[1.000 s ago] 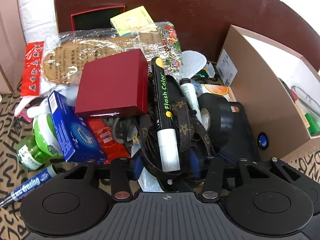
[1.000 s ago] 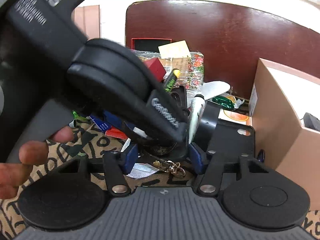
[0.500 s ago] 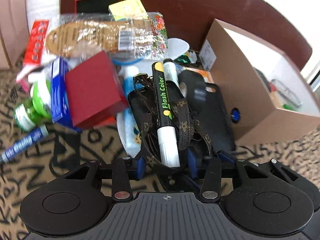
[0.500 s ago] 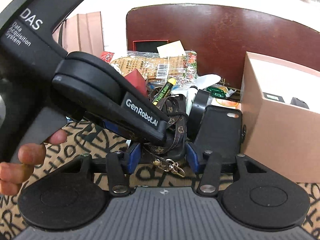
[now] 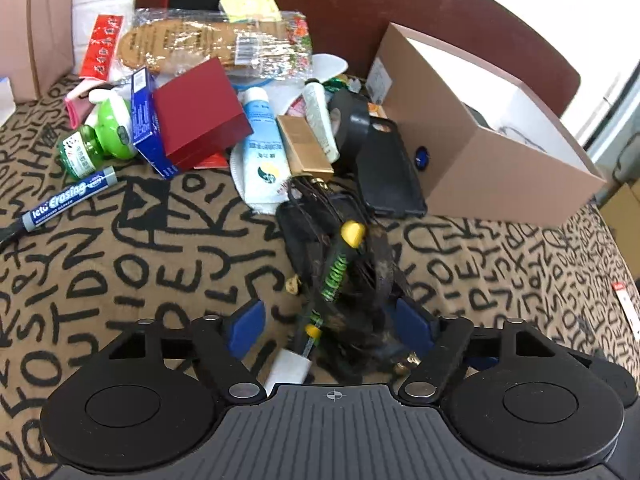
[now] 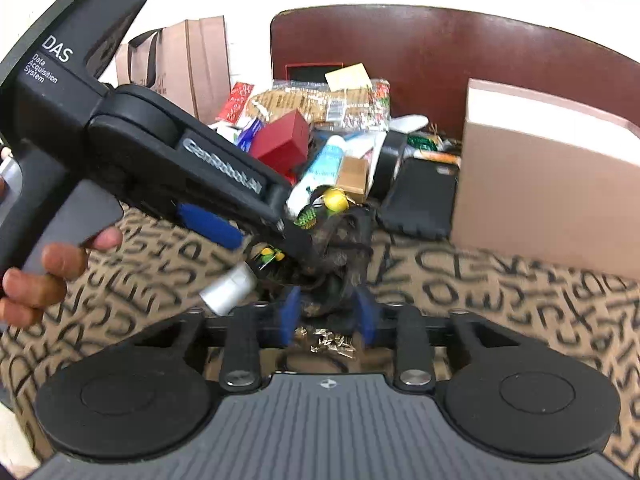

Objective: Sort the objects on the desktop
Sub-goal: 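Lift the lanyard with the right tool while the left tool grasps the yellow-black marker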

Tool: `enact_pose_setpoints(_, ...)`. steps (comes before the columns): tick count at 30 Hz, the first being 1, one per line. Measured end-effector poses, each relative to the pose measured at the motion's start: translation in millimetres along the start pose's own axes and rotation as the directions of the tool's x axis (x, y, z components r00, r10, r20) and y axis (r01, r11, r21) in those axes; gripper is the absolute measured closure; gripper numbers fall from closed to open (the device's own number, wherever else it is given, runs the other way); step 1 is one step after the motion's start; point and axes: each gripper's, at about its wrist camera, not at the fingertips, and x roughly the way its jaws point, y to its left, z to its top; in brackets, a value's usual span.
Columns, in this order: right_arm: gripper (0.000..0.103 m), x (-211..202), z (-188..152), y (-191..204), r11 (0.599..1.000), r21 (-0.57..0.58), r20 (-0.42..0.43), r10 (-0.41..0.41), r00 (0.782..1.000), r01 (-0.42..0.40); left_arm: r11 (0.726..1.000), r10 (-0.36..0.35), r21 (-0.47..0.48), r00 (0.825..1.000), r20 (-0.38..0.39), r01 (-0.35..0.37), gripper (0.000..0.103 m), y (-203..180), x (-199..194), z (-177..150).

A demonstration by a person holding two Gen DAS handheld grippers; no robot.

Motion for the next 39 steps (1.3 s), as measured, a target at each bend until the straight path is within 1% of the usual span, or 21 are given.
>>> enact_pose_setpoints(2,0.070,-4,-5,-3,1.000,0.012,-0.009,-0.016,1.000,0.016,1.000,0.020,0.023,1.000,-0.005,-0.020,0.022,-3,0,-3)
enact_pose_setpoints(5,0.067,-11,-4,-6,0.999,0.037,0.018,-0.024,1.000,0.023,0.994,0.069,0.081,0.998,-0.011,-0.068,0.028,-6,0,-8)
enact_pose_setpoints(7,0.052,-14,-1,-4,0.999,0.029,0.042,-0.022,0.999,0.021,0.993,0.073,0.095,0.997,-0.015,-0.071,0.028,-1,-4,-12)
enact_pose_setpoints(8,0.046,-13,1,-1,1.000,0.016,0.050,-0.025,0.998,0.024,0.991,0.089,0.102,0.996,-0.015,-0.087,0.028,2,-6,-15)
enact_pose_setpoints(9,0.037,-11,2,2,1.000,-0.001,0.050,-0.022,0.998,0.022,0.988,0.109,0.109,0.994,-0.019,-0.106,0.028,5,-5,-18)
enact_pose_setpoints(10,0.032,-8,2,4,1.000,-0.016,0.049,-0.018,0.999,0.019,0.985,0.130,0.117,0.991,-0.030,-0.126,0.030,8,-2,-20)
enact_pose_setpoints(11,0.032,-5,2,7,0.999,-0.025,0.048,-0.019,0.999,0.020,0.984,0.145,0.115,0.989,-0.042,-0.139,0.031,11,2,-20)
enact_pose_setpoints(13,0.032,5,4,11,0.999,-0.036,0.036,-0.022,0.999,0.023,0.987,0.139,0.093,0.989,-0.059,-0.133,0.037,21,8,-21)
enact_pose_setpoints(14,0.032,7,5,12,0.999,-0.037,0.037,-0.032,0.999,0.033,0.986,0.144,0.089,0.988,-0.049,-0.139,0.042,21,7,-20)
enact_pose_setpoints(15,0.032,9,6,13,0.998,-0.042,0.037,-0.043,0.998,0.044,0.985,0.149,0.100,0.988,-0.045,-0.144,0.064,20,7,-19)
enact_pose_setpoints(16,0.032,10,7,13,0.998,-0.047,0.033,-0.044,0.998,0.045,0.983,0.148,0.116,0.988,-0.047,-0.142,0.074,18,9,-17)
enact_pose_setpoints(18,0.032,12,7,13,0.998,-0.049,0.025,-0.031,0.999,0.033,0.978,0.152,0.150,0.987,-0.053,-0.143,0.078,14,9,-15)
enact_pose_setpoints(21,0.031,11,7,13,0.998,-0.053,0.022,-0.039,0.999,0.040,0.982,0.099,0.166,0.992,-0.079,-0.085,0.084,14,3,-18)
enact_pose_setpoints(23,0.029,10,6,11,0.998,-0.045,0.021,-0.042,0.999,0.043,0.981,0.097,0.179,0.991,-0.087,-0.080,0.084,17,-5,-24)
enact_pose_setpoints(26,0.028,12,7,9,0.998,-0.040,0.015,-0.044,0.999,0.044,0.974,0.126,0.202,0.987,-0.103,-0.103,0.084,25,-17,-36)
enact_pose_setpoints(28,0.025,13,7,10,0.998,-0.046,0.015,-0.041,0.999,0.041,0.973,0.142,0.197,0.984,-0.109,-0.118,0.087,33,-26,-44)
enact_pose_setpoints(30,0.022,15,8,12,0.998,-0.050,0.016,-0.041,0.999,0.041,0.976,0.158,0.170,0.982,-0.106,-0.139,0.085,41,-33,-47)
enact_pose_setpoints(31,0.020,16,9,13,0.998,-0.051,0.016,-0.040,0.999,0.041,0.977,0.160,0.158,0.982,-0.103,-0.143,0.065,44,-34,-47)
enact_pose_setpoints(32,0.019,19,10,15,0.998,-0.051,0.015,-0.039,0.999,0.040,0.978,0.159,0.150,0.983,-0.096,-0.144,0.063,45,-35,-47)
enact_pose_setpoints(34,0.019,25,13,17,0.998,-0.050,0.012,-0.037,0.999,0.037,0.978,0.170,0.139,0.982,-0.085,-0.158,0.049,46,-32,-44)
enact_pose_setpoints(39,0.018,48,19,17,0.999,-0.033,-0.024,-0.044,0.999,0.043,0.980,0.166,0.123,0.983,-0.076,-0.156,0.043,42,-19,-36)
